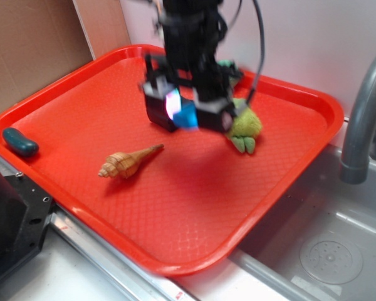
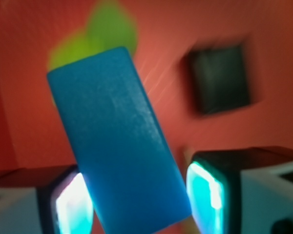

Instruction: Grab the blue block.

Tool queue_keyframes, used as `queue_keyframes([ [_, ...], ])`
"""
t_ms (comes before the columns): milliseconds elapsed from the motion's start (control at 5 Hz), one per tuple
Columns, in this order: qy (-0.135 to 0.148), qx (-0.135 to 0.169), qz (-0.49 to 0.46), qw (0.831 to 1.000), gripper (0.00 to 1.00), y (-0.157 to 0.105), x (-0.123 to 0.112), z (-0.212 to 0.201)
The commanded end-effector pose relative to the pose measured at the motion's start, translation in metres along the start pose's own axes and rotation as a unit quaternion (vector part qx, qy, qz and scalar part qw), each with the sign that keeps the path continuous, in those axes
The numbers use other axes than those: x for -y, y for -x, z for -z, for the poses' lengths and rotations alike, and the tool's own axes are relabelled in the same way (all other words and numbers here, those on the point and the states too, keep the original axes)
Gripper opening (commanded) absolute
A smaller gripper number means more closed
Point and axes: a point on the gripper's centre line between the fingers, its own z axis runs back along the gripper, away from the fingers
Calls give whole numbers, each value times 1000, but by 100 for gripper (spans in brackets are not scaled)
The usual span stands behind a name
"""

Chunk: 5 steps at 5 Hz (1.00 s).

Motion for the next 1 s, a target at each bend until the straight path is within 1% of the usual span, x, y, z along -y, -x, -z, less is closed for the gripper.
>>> queue_keyframes([
  [0, -19, 64, 30, 997, 0, 26, -25, -73],
  [200, -27, 39, -10, 999, 0, 44, -51, -69],
  [400, -25, 47, -43, 998, 0, 54, -82, -71],
  [600, -25, 53, -70, 996, 0, 62, -101, -73],
  [800, -30, 43, -73, 996, 0, 64, -102, -66],
])
